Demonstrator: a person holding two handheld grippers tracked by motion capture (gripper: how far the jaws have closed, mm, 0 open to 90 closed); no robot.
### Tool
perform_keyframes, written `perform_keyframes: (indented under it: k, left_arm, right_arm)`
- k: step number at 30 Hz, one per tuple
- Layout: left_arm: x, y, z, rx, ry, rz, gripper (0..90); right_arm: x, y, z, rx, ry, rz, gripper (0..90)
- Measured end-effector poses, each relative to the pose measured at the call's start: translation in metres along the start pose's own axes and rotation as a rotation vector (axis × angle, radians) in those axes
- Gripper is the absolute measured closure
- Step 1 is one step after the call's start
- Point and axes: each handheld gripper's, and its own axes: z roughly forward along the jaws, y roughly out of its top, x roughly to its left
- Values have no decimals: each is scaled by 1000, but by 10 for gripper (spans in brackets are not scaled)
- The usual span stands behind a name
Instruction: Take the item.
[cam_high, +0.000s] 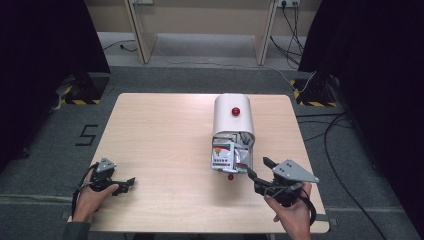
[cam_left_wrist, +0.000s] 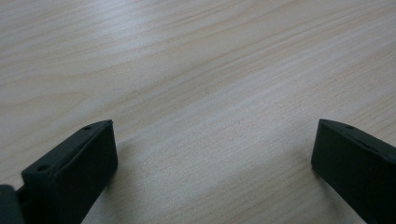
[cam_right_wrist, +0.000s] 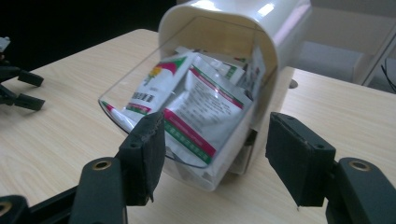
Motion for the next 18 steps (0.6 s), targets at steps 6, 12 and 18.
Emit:
perform_keyframes:
  k: [6, 12, 18]
  left_arm:
    - [0, 0, 0, 0, 0, 0, 0]
    - [0, 0, 0, 0, 0, 1, 0]
    - [0, 0, 0, 0, 1, 1, 0]
  right_arm:
    - [5, 5, 6, -6, 15, -13, 406]
    - [8, 6, 15, 12, 16, -25, 413]
    - [11, 7, 25, 23, 27, -27, 420]
